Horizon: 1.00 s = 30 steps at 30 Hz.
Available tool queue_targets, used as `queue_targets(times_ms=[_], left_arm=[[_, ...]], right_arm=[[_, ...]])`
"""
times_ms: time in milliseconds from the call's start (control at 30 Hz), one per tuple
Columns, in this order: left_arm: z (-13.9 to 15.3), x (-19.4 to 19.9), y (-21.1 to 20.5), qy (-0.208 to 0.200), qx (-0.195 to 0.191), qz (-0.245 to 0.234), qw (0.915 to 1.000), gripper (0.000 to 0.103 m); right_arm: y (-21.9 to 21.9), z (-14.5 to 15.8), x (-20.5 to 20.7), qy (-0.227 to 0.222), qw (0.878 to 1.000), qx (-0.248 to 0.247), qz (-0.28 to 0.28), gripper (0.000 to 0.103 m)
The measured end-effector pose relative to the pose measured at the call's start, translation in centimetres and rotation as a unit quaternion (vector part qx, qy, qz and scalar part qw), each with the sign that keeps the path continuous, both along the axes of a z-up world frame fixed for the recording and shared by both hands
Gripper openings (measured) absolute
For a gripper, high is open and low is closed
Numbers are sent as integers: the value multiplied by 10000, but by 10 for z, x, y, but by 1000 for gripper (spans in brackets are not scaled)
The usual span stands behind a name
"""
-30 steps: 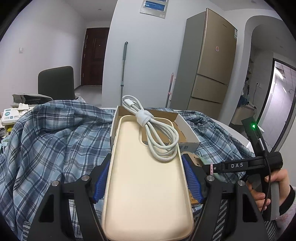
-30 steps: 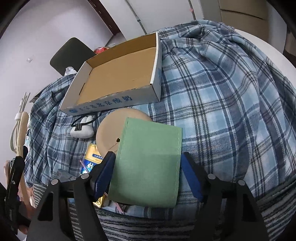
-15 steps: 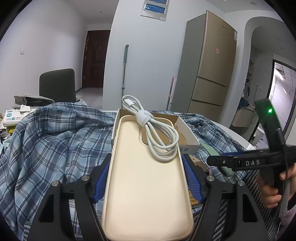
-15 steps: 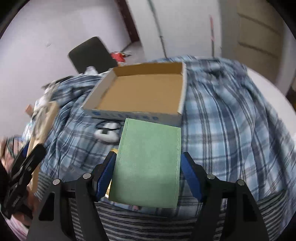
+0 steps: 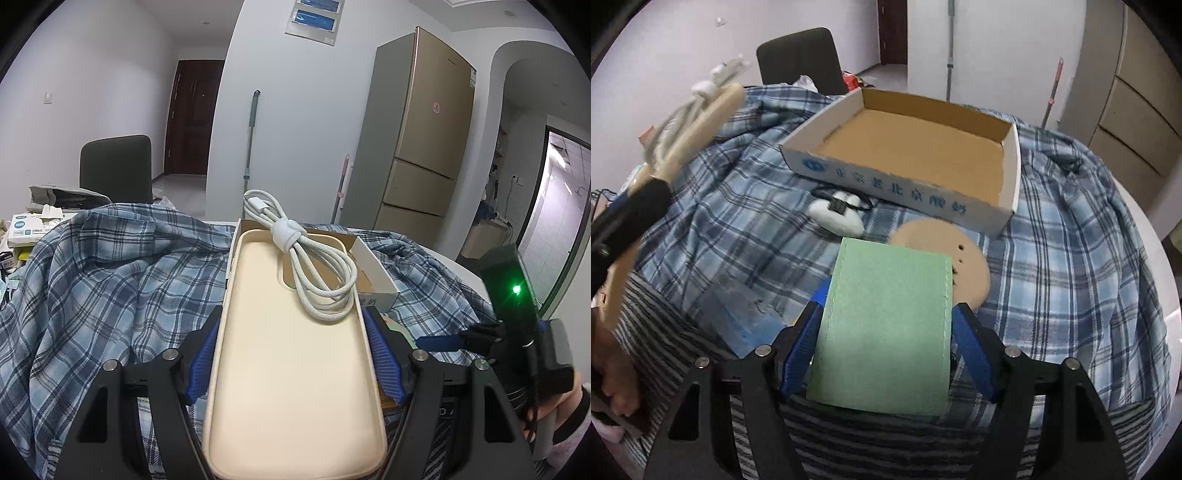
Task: Organize soft objects
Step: 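Hold the phone case in the left gripper while the right gripper approaches the green felt pad, then close the right gripper on the green felt pad and lift it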
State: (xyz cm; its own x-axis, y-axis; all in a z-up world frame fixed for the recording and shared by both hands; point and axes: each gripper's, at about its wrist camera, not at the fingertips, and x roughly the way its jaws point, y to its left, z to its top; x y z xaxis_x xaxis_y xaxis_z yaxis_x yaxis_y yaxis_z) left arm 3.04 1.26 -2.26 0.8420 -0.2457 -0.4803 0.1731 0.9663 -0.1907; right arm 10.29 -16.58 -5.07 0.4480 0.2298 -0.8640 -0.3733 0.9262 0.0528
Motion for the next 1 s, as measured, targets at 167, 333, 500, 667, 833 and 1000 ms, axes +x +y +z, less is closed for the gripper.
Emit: queue_targets(times_ms=[167, 333, 500, 667, 833, 1000], left_arm=[[0, 0, 0, 49, -41, -26, 10000, 74], [-3, 5, 3, 201, -122, 25, 9997, 74], [-2, 3, 3, 153, -113, 51, 9998, 74], [-2, 3, 2, 140, -91, 46, 9999, 74], [-2, 3, 1, 135, -85, 57, 9999, 74], [-2, 3, 2, 123, -57, 70, 9999, 74]], right_arm=[[-3, -4, -1, 49, 9999, 19, -92, 73], [-5, -8, 3, 186, 9993, 257, -207, 78], [-18, -10, 9, 445, 9944, 878, -373, 79], [-27, -11, 11, 570, 9902, 1165, -523, 79], [-18, -9, 7, 215, 9969, 594, -480, 79], [-8, -7, -3, 58, 9989, 40, -462, 86]])
